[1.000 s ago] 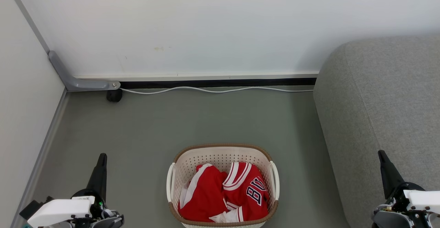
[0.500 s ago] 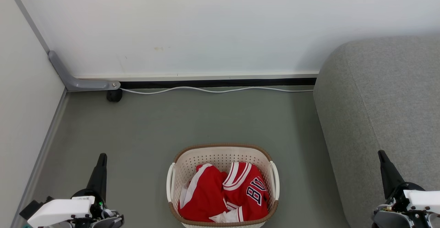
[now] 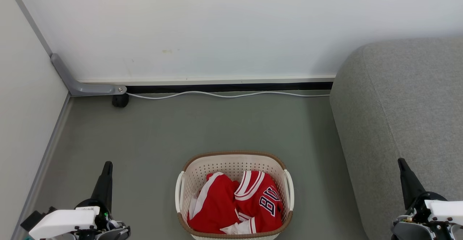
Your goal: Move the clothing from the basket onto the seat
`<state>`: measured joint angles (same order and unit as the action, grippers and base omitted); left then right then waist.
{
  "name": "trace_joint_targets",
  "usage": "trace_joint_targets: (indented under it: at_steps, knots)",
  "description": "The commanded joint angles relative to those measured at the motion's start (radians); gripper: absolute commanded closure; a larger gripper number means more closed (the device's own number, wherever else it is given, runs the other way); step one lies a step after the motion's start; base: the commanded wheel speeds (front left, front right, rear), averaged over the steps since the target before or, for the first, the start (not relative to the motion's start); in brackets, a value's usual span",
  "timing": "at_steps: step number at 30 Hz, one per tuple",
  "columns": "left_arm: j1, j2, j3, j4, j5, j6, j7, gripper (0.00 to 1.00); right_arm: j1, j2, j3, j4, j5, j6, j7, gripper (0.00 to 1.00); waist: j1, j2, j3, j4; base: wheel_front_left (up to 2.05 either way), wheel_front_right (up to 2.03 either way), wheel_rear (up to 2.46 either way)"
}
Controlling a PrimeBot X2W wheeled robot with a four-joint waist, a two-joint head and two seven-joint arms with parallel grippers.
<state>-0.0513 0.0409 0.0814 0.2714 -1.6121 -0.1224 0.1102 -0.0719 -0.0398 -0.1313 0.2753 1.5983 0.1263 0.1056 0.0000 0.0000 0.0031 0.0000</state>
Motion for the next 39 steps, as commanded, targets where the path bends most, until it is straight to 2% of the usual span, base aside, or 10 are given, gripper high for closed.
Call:
trace_joint_targets:
  at_steps: [1, 33, 34, 35, 36, 37, 39]
  knots:
    - [-0.057, 0.009, 0.032, -0.027, 0.003, -0.008, 0.003, 1.00, -0.036, -0.010, 0.018, -0.031, 0.011, 0.004, 0.007, 1.00, 0.0000, 0.0000, 0.000, 0.000, 0.00, 0.00, 0.00]
    - [-0.057, 0.009, 0.032, -0.027, 0.003, -0.008, 0.003, 1.00, -0.036, -0.010, 0.018, -0.031, 0.011, 0.004, 0.007, 1.00, 0.0000, 0.0000, 0.000, 0.000, 0.00, 0.00, 0.00]
    - [0.000, 0.000, 0.000, 0.000, 0.000, 0.000, 0.000, 0.00, 0.000, 0.000, 0.000, 0.000, 0.000, 0.000, 0.000, 0.00, 0.0000, 0.0000, 0.000, 0.000, 0.00, 0.00, 0.00]
    - [0.002, 0.000, -0.001, 0.005, 0.000, 0.000, -0.001, 1.00, 0.001, 0.001, 0.002, 0.005, 0.000, 0.000, 0.000, 1.00, 0.0000, 0.0000, 0.000, 0.000, 0.00, 0.00, 0.00]
    - [0.008, -0.003, -0.002, 0.017, 0.000, 0.001, -0.001, 1.00, 0.006, 0.004, 0.004, 0.015, 0.000, 0.000, 0.000, 1.00, 0.0000, 0.0000, 0.000, 0.000, 0.00, 0.00, 0.00]
    - [0.018, -0.007, -0.003, 0.031, 0.000, 0.001, -0.001, 0.00, 0.015, 0.008, 0.006, 0.028, 0.000, 0.000, 0.000, 0.00, 0.0000, 0.0000, 0.000, 0.000, 0.00, 0.00, 0.00]
    - [0.030, -0.013, -0.003, 0.044, 0.000, 0.001, -0.001, 0.00, 0.027, 0.013, 0.007, 0.041, 0.000, 0.000, 0.000, 0.00, 0.0000, 0.0000, 0.000, 0.000, 0.00, 0.00, 0.00]
